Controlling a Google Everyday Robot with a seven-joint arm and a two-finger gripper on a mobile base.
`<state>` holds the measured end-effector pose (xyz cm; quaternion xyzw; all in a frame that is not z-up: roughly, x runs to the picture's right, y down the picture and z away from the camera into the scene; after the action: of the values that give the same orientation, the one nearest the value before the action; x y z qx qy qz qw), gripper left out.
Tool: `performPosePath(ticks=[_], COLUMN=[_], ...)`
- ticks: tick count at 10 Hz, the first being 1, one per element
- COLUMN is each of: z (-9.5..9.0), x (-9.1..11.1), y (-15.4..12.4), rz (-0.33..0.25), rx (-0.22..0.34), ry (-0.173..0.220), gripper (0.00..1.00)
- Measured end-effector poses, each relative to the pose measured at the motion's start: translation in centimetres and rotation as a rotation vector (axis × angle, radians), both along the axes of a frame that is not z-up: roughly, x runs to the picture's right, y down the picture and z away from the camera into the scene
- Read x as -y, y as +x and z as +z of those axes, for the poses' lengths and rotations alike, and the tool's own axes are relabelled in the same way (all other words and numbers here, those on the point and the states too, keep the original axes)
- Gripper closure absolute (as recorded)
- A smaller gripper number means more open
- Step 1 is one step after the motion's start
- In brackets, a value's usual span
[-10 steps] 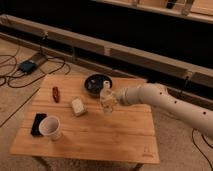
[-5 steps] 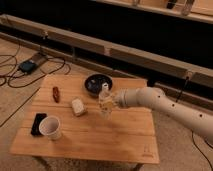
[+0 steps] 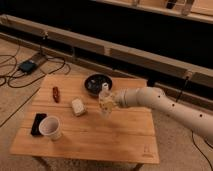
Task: Stand the bottle upright
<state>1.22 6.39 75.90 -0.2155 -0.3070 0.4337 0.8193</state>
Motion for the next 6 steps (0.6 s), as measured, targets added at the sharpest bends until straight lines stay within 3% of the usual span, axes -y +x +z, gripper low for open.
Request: performPosePath(ticks=[2, 3, 6], z=[0.0, 2.2, 3.6], x=[0.0, -0.6, -1.8], y=[0.0, -0.1, 0.3], rz=[0.001, 0.045, 0.031], rx=[0.0, 0.015, 0.009], ry=[0.0, 0.052, 0.066], gripper=[1.0, 1.0, 1.0])
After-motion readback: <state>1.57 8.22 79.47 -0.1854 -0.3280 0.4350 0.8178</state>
